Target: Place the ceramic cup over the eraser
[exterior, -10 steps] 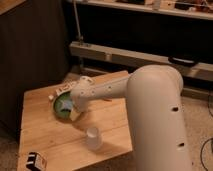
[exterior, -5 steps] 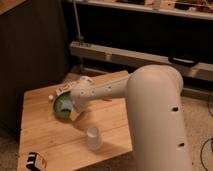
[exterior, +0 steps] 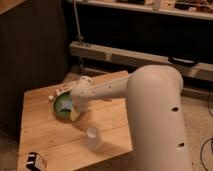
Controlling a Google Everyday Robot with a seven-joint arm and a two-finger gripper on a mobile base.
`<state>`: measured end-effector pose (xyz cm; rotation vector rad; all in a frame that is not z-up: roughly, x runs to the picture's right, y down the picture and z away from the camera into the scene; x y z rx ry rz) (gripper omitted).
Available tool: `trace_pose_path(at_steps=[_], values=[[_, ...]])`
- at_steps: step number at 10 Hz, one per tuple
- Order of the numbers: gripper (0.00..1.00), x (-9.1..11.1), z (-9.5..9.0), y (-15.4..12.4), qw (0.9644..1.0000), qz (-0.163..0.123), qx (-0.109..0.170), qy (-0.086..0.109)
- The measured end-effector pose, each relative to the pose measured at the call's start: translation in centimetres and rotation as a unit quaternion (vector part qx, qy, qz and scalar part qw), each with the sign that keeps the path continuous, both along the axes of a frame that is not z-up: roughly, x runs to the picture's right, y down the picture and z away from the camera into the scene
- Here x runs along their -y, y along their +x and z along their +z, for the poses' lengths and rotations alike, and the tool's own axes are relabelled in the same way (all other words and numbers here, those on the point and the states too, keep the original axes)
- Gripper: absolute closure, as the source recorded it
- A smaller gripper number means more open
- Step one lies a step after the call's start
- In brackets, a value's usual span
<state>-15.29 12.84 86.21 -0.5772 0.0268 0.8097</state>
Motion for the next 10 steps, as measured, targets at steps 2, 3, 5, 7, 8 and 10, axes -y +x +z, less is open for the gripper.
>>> trace_pose_path(at_steps=[2,3,5,7,8,10], values=[[0.2,0.0,0.0,0.0,1.0,0.0,0.0,0.0],[0.2,0.0,0.0,0.0,1.0,0.0,0.0,0.0],[0.2,0.0,0.0,0.0,1.0,0.0,0.0,0.0],[0.2,0.3,-0.4,0.5,0.9999,-0.005,-0.012,-0.004],[0.2,0.6,-1.1,0.9,0.9997,-0.009,-0.021,-0.009],[0.2,2.0,-3.8,2.5,0.999,-0.011,-0.042,-0.014]])
